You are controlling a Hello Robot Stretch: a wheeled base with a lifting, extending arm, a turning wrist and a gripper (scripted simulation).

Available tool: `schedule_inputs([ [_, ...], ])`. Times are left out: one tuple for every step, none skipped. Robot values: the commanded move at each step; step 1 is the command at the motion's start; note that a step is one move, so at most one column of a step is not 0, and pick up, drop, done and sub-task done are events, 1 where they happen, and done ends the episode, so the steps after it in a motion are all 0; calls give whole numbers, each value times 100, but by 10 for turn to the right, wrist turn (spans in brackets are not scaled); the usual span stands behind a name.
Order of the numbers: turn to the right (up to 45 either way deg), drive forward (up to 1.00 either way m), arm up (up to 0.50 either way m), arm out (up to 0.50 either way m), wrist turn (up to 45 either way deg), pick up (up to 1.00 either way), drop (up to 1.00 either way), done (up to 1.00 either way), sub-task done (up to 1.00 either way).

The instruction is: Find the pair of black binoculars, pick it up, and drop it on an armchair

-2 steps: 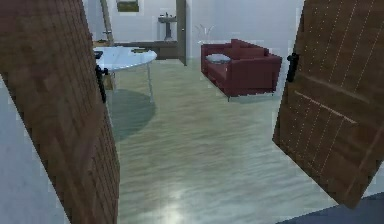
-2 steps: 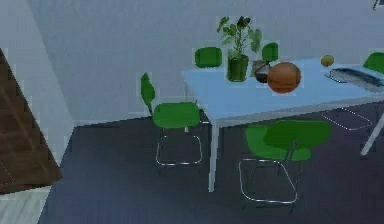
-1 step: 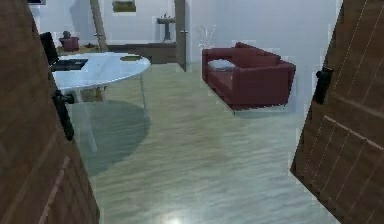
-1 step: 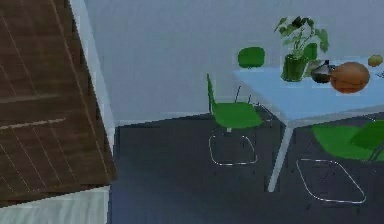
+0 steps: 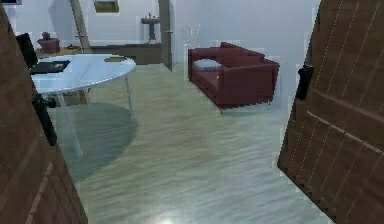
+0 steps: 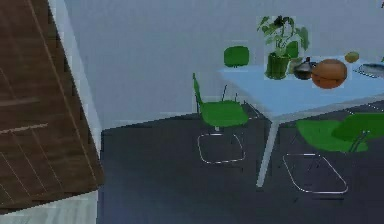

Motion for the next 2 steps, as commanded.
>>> schedule_inputs([
  [0,100,0,0,0,0,0,0,0],
  [0,100,0,0,0,0,0,0,0],
])
